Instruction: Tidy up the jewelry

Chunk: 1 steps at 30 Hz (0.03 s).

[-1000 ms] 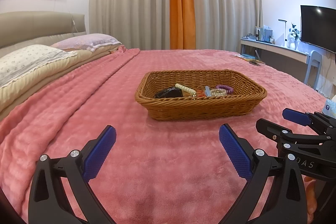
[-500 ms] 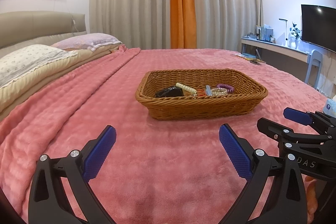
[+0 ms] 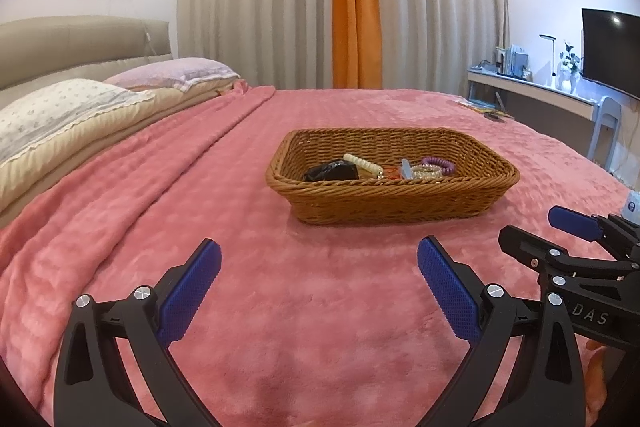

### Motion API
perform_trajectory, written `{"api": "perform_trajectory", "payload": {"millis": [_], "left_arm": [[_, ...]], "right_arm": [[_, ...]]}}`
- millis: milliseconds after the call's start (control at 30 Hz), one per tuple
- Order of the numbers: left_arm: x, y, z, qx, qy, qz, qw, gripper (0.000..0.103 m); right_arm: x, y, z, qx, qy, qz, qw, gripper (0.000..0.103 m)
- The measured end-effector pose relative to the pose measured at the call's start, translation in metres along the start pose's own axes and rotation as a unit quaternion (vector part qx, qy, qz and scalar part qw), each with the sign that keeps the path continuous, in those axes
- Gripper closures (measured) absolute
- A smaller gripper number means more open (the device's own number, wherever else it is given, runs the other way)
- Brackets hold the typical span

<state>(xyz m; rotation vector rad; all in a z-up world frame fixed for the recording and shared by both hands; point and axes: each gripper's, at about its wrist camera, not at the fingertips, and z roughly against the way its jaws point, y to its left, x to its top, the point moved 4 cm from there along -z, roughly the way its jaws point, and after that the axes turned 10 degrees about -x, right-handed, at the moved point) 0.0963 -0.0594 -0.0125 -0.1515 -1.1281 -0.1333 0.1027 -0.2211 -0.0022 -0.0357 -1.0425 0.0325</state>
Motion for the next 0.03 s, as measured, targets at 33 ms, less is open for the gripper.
{"api": "perform_trajectory", "payload": {"millis": [33], "left_arm": [[0.0002, 0.0002, 0.0003, 0.0, 0.0, 0.0, 1.0, 0.008]], "right_arm": [[0.0, 0.0, 0.0, 0.0, 0.0, 0.0, 1.0, 0.029]]}}
